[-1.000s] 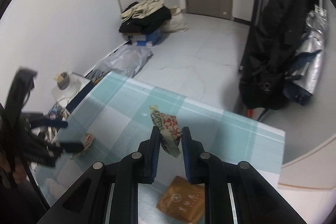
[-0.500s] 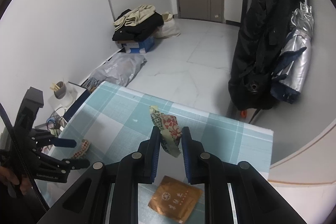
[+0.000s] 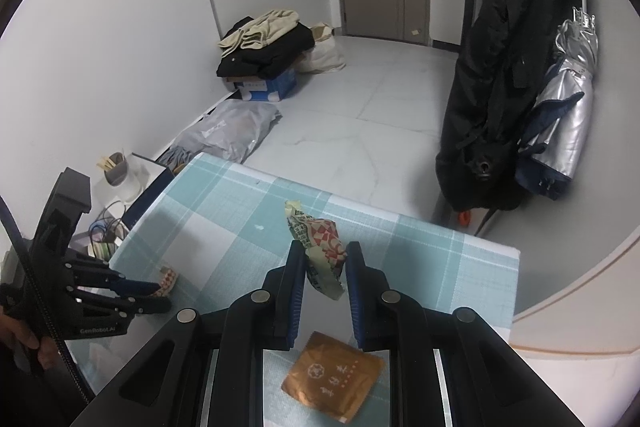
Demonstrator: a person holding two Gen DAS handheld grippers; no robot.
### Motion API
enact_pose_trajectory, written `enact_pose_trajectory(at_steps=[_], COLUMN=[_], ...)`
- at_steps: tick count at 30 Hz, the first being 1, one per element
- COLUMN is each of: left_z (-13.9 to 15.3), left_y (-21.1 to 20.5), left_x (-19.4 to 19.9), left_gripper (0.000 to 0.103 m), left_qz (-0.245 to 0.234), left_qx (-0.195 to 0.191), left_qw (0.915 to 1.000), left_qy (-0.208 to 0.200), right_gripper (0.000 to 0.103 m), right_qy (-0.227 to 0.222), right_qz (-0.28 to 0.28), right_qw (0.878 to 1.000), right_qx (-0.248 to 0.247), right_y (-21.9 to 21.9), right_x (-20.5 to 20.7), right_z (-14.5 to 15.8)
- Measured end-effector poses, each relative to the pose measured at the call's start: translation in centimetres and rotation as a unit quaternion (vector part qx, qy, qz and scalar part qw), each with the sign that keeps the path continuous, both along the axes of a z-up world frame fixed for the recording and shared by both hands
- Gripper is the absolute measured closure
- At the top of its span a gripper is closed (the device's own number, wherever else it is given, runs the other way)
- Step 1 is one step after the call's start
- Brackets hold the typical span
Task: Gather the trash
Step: 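Lift the checked wrapper with the right gripper while the left gripper grasps another checked wrapper, then carry both checked wrappers in the grippers over the toilet bowl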
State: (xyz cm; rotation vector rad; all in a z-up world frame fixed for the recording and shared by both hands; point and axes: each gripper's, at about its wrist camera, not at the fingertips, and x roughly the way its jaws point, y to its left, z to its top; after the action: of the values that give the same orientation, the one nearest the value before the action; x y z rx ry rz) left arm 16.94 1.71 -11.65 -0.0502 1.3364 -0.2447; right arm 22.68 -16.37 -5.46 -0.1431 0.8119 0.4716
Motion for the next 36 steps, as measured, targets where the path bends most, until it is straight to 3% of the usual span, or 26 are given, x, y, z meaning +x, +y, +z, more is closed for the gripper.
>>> enact_pose_trajectory(at_steps=[9, 19, 36], left_z=[0.0, 1.6, 7.2], left_y=[0.0, -0.8, -1.4], left_x=[0.0, -0.8, -5.7], left_gripper=[0.094, 0.094, 0.095], left_qz=[0.001, -0.004, 0.005], left_qx=[-0.019, -0.030, -0.094], left_qw=[0.9998, 0.9993, 0.9881], left_qy=[0.007, -0.021, -0.121], right_gripper=[0.084, 0.084, 0.084], right_qy=[0.009, 0.028, 0.023], right_qz=[0.009, -0.001, -0.051], right_qw=[1.000, 0.999, 0.996], right_qx=[0.004, 0.028, 0.065], right_y=[0.1, -0.3, -2.9], right_x=[0.0, -2.1, -10.9], right_z=[-0.1, 0.5, 1.7])
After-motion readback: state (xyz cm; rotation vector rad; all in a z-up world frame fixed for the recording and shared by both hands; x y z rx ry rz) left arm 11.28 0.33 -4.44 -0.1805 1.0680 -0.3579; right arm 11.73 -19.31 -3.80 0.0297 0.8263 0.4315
